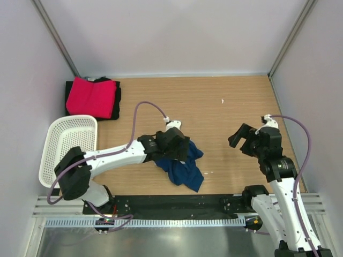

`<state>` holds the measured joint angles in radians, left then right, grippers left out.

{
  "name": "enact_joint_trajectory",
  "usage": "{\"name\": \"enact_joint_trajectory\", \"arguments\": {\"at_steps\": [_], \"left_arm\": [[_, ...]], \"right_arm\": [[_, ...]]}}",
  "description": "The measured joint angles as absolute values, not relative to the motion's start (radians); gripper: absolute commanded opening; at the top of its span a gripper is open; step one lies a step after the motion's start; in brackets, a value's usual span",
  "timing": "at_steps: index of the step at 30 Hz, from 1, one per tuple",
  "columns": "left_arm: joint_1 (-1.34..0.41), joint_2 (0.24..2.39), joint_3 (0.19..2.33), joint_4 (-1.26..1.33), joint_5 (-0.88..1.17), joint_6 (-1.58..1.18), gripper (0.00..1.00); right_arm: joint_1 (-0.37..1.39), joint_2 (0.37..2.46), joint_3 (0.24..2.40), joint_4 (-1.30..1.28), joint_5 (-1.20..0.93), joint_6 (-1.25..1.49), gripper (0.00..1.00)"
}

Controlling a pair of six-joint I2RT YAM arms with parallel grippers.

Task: Fold and stack the t-shirts
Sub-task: Move the tshirt to the center of the board, then flatten the tshirt out

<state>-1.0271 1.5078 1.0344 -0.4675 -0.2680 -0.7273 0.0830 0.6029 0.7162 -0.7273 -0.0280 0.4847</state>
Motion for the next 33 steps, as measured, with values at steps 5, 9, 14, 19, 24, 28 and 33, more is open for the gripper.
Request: {"name": "enact_joint_trajectory", "arguments": {"at_steps": [5,9,14,19,24,28,33], "left_arm": [[-1.027,1.298,0.969,-0.488,-0.345,-0.802,0.93],[-1.022,1.094,0.879,-0.497,-0.423,-0.873,0.79],[-0.961,1.060,0.819,-0.495,-0.434,-0.912,0.68],[-0.934,1.204,0.847,-0.465,-0.416,-0.874,0.54],[-0.935,1.376,0.921,-0.452,-0.399,-0.814,0.45],[-0.933,1.421,0.932,-0.444,-0.400,-0.801,0.37],[-0.927,1.425,0.932,-0.440,-0.398,-0.806,0.02]], "right_arm": [[0.093,0.693,0.686,-0.644,-0.139,0.487,0.96],[0.195,0.776,0.685,-0.530,-0.155,0.512,0.92],[0.463,0.934,0.726,-0.422,-0.087,0.528,0.87],[0.620,1.164,0.786,-0.325,-0.007,0.533,0.81],[0.684,1.302,0.812,-0.288,0.046,0.533,0.56],[0.693,1.335,0.813,-0.263,0.062,0.534,0.45],[0.693,1.362,0.813,-0.198,0.050,0.545,0.01]]}}
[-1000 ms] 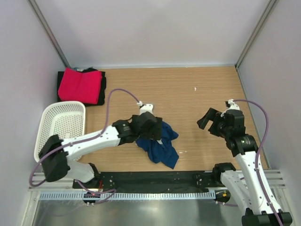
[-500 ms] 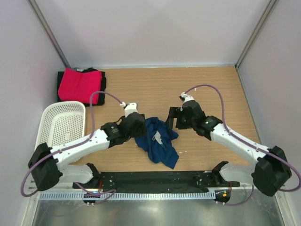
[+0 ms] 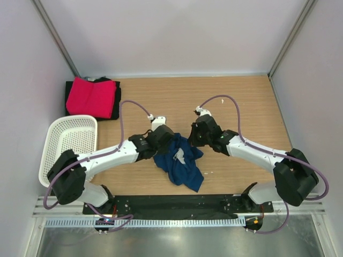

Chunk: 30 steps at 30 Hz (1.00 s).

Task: Fold and stack the t-shirts
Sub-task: Flatten the tshirt out

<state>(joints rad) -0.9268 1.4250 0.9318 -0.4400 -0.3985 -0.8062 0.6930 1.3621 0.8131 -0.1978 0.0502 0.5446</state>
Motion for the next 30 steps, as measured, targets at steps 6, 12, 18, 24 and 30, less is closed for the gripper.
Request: {"name": "enact_joint_trajectory", "arguments": {"at_steps": [6,12,18,24,30], "left_arm": [[-0.920,1.398,0.927,-0.454,-0.395,-0.814,0.00],[-0.920,1.233,0.876,-0.510,-0.408,-0.848,0.00],[-0.920,1.001,0.770,-0.606,-0.453,-0.958,0.00],[-0.918,0.881,0.650,-0.685,-0.450,-1.084,0.00],[-0.918,0.876,0.575,-0.749,-0.450,-1.191,0.00]], "right_arm": [[0.693,1.378,0.814,-0.184,0.056,0.561,0.01],[0.694,1.299,0.849,-0.267,0.142,0.551,0.01],[0.694,1.171,0.894,-0.328,0.170,0.550,0.33],[0.694,1.182,0.865,-0.318,0.105,0.573,0.63],[0.694,1.290,0.802,-0.294,0.046,0.620,0.50]]}}
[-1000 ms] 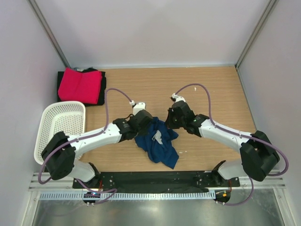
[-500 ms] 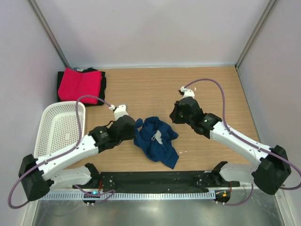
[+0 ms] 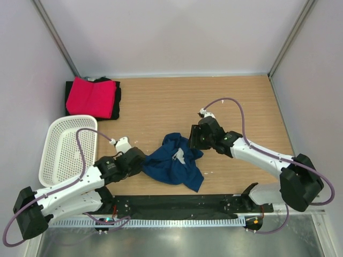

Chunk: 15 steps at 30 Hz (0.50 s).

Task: Fold and stack the t-shirts
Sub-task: Flatten the tshirt out

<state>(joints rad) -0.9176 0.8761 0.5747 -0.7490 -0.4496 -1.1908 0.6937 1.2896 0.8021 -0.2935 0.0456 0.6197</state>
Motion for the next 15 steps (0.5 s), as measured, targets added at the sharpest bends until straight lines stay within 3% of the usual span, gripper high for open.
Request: {"name": "enact_joint_trajectory", "arguments": {"at_steps": [9,12,13,15], "left_arm": [[-0.918,0.850,0.538,-0.763,-0.452,-1.254,0.00],[-0.918,0.838,0.528,-0.778,-0.455,-1.279,0.00],[-0.918,0.834,0.523,-0.787,-0.457,-1.290,0.00],[-0.918,0.821,0.513,-0.805,-0.464,-1.311,0.00]], "right_arm": [[0.694,1.344,0.783,-0.216,0.017,0.658,0.51],[0.694,1.369,0.776,-0.178,-0.005,0.671,0.35],[0.694,1.376,0.774,-0.171,-0.010,0.677,0.15],[0.694,1.387,0.766,-0.156,-0.020,0.694,0.01]]}}
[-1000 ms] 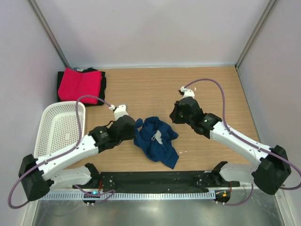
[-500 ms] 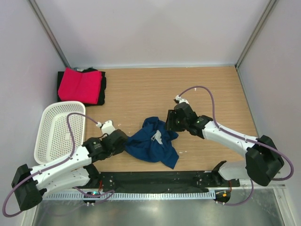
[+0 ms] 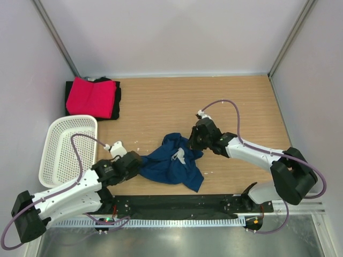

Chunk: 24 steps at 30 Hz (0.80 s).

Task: Fold and stack the t-shirts
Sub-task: Flatten the tshirt out

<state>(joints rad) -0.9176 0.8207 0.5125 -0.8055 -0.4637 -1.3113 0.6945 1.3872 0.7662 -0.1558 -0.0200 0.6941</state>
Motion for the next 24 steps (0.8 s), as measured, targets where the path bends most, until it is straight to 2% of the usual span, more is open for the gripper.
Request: {"name": "enact_joint_trajectory", "arguments": {"at_steps": [7,12,17,24], "left_arm": [[-0.918,0.786,0.502,-0.889,-0.510,-1.366,0.00],[-0.917,0.783,0.598,-1.012,-0.596,-1.372,0.00],[-0.872,0.830,0.947,-1.078,-0.749,-1.243,0.00],[-0.649,1.081,1.515,-0.904,-0.840,-0.818,0.00]], "right_arm": [[0.697,1.345,0.785,-0.234,0.045,0.694,0.01],[0.696,1.259,1.017,-0.458,0.228,0.601,0.01],[0.662,1.237,1.401,-0.621,0.406,0.467,0.01],[0.496,1.323,1.917,-0.732,0.497,0.286,0.01]]}}
